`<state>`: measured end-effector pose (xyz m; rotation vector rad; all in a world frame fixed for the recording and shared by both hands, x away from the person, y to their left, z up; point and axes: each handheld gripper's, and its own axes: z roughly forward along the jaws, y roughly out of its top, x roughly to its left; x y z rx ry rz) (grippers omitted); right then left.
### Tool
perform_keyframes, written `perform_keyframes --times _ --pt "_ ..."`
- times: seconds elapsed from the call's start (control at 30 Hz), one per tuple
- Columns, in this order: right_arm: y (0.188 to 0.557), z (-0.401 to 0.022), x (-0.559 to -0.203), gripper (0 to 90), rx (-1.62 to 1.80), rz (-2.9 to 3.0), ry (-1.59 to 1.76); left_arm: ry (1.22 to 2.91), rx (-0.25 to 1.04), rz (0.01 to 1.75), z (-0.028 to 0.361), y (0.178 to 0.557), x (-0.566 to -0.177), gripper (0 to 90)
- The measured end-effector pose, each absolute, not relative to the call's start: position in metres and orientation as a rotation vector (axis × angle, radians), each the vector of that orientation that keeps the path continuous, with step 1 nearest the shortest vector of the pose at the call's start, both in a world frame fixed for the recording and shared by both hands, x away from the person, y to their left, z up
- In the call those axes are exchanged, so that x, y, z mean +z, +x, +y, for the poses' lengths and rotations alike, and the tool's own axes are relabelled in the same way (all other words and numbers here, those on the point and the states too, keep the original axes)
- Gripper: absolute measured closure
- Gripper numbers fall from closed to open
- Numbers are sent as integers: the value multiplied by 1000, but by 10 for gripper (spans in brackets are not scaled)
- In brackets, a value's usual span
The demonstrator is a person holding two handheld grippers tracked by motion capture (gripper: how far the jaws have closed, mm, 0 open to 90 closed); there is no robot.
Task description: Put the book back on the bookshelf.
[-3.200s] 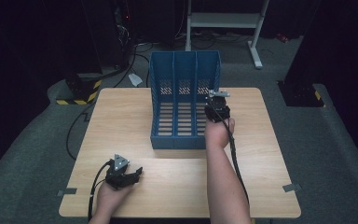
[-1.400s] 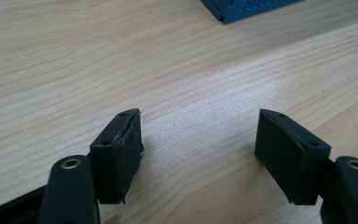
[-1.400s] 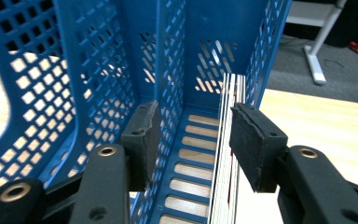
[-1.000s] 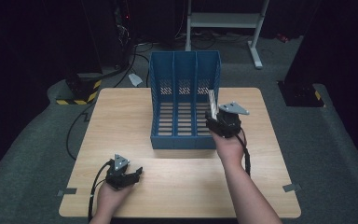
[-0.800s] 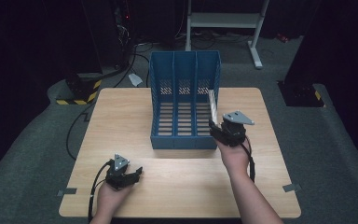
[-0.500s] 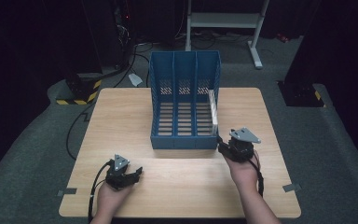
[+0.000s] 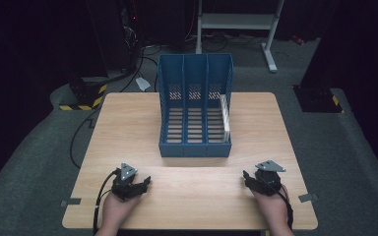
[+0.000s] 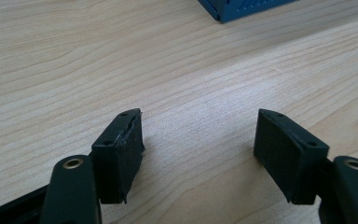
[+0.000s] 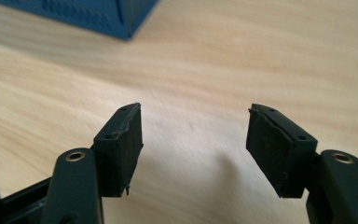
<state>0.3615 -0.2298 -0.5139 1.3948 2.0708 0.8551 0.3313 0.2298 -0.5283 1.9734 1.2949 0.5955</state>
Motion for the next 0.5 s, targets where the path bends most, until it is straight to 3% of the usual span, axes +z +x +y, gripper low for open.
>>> perform_keyframes --times 0.5 --pt "356 -243 -523 304 879 2066 1444 1975 594 1296 230 331 -528 325"
